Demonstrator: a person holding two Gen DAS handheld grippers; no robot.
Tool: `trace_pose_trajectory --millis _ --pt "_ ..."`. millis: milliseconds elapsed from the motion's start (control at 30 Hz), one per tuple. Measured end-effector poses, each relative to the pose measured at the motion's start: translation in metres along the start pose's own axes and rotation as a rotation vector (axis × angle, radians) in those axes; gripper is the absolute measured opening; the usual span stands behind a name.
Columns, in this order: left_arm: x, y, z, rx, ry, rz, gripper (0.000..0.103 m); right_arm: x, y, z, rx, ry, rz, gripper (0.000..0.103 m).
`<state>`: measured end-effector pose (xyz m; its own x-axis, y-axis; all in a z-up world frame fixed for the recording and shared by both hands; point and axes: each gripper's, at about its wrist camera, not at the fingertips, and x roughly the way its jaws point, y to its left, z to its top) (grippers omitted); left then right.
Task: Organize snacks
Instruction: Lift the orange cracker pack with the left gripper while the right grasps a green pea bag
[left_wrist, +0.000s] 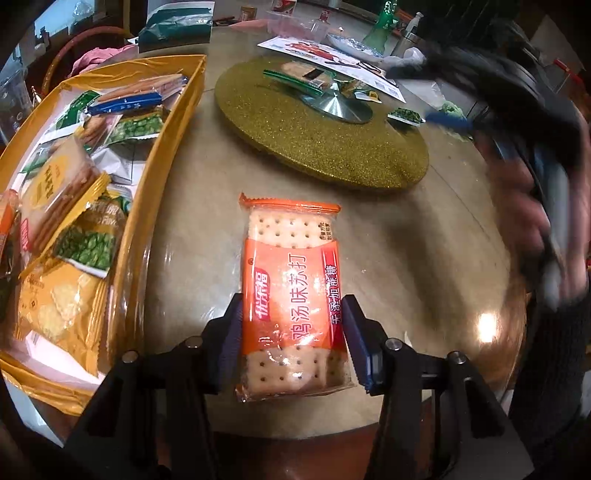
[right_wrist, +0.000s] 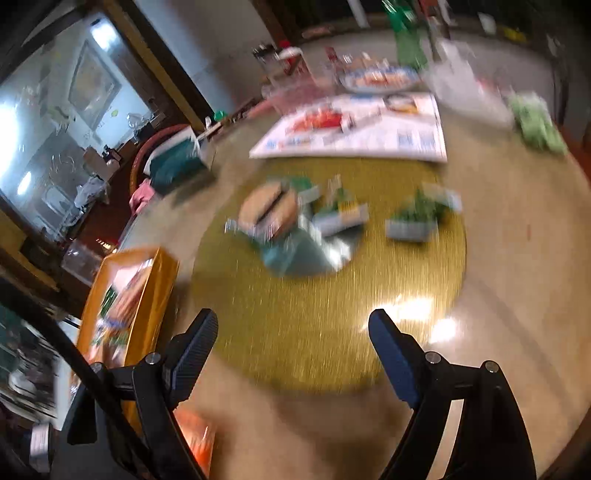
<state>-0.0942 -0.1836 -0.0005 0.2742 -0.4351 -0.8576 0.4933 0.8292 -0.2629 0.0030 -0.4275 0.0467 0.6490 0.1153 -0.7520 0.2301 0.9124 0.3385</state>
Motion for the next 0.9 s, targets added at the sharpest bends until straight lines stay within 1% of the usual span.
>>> trace_pose_trajectory --millis 67,167,233,300,367,400,433,533,633,700,800,900 --pt "-0.002 0.003 -0.002 -0.01 -0.003 -0.001 0.054 0.011 0.002 0.02 -0.053 -0.011 -0.036 0.084" --pt "-0.004 0.004 -0.005 -0.01 -0.007 0.006 0.054 0.045 -0.004 0.049 -0.094 0.043 -0.093 0.08" --pt "-0.005 0.004 -0.006 -0.008 -0.011 0.014 0.055 0.064 -0.01 0.061 -0.096 0.074 -0.135 0.067" --pt "-0.006 0.003 -0.008 -0.006 -0.014 0.018 0.055 0.078 -0.017 0.07 -0.079 0.094 -0.154 0.058" --pt "-0.008 0.005 -0.01 -0.008 -0.017 0.015 0.055 0.091 -0.024 0.076 -0.065 0.114 -0.183 0.056" --pt "-0.008 0.005 -0.01 -0.007 -0.019 0.014 0.055 0.097 -0.029 0.075 -0.054 0.13 -0.205 0.045" --pt "-0.008 0.005 -0.01 -0.004 -0.021 0.013 0.055 0.102 -0.031 0.073 -0.047 0.143 -0.204 0.045" --pt "-0.006 0.003 -0.009 0.0 -0.027 0.019 0.055 0.093 -0.034 0.061 -0.02 0.134 -0.173 0.042" --pt "-0.004 -0.002 -0.009 0.01 -0.027 0.036 0.056 0.076 -0.03 0.037 -0.021 0.139 -0.166 0.042" --pt "-0.003 -0.005 -0.009 0.018 -0.027 0.053 0.059 0.06 -0.023 0.012 -0.04 0.138 -0.153 0.041" --pt "0.001 -0.012 -0.006 0.031 -0.025 0.08 0.064 0.036 -0.017 -0.03 -0.023 0.159 -0.045 0.041" --pt "0.005 -0.018 -0.005 0.056 -0.05 0.14 0.064 0.013 -0.007 -0.067 -0.05 0.146 -0.057 0.041"
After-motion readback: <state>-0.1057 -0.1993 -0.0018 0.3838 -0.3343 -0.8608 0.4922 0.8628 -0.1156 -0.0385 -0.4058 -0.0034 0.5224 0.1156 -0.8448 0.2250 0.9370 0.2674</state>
